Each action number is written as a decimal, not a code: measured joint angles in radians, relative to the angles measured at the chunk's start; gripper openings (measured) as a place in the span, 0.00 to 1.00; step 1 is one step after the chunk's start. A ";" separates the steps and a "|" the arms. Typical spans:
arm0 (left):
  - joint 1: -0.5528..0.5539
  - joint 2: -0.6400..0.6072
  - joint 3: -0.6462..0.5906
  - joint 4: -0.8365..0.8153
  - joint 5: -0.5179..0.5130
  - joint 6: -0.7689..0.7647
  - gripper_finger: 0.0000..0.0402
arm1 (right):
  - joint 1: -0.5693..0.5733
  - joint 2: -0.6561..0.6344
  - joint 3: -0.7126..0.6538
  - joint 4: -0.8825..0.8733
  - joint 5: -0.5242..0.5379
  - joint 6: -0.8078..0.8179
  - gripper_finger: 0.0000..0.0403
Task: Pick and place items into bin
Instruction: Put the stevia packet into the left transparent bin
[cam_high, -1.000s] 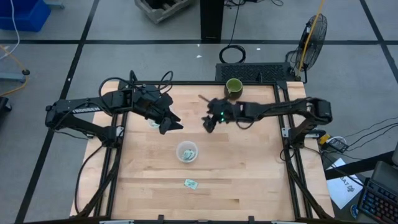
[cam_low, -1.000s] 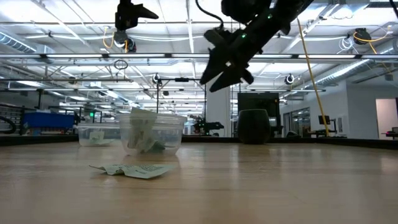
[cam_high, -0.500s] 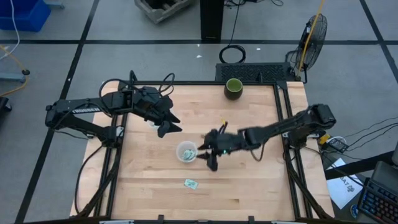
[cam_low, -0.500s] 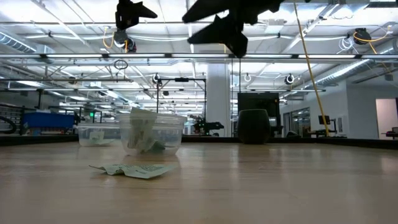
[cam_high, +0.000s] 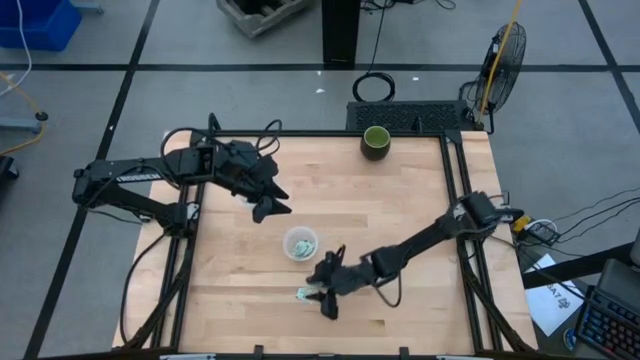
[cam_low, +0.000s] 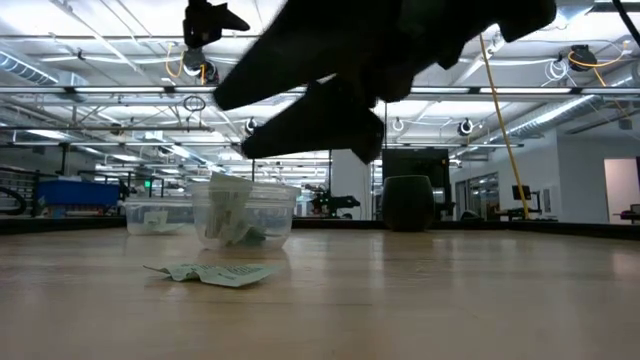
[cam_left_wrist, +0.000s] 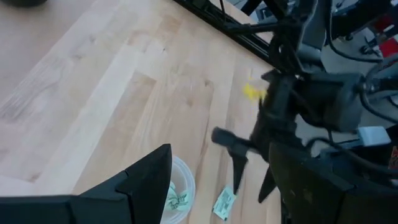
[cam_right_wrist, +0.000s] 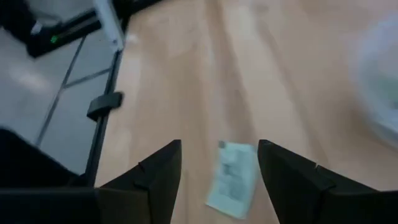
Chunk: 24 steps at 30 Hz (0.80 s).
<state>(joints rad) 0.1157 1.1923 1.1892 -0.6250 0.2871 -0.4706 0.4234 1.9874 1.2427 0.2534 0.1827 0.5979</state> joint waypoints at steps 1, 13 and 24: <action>0.000 0.000 0.000 -0.003 0.000 0.002 0.69 | 0.008 0.021 0.026 -0.010 -0.002 -0.035 0.52; -0.042 0.000 -0.001 -0.025 -0.001 -0.039 0.69 | 0.057 0.188 0.222 -0.284 0.069 -0.179 0.54; -0.093 0.000 -0.001 -0.011 -0.063 -0.048 0.69 | 0.044 0.203 0.224 -0.417 0.131 -0.145 0.48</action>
<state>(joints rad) 0.0223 1.1923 1.1881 -0.6361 0.2241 -0.5190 0.4670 2.1905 1.4668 -0.1637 0.3133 0.4528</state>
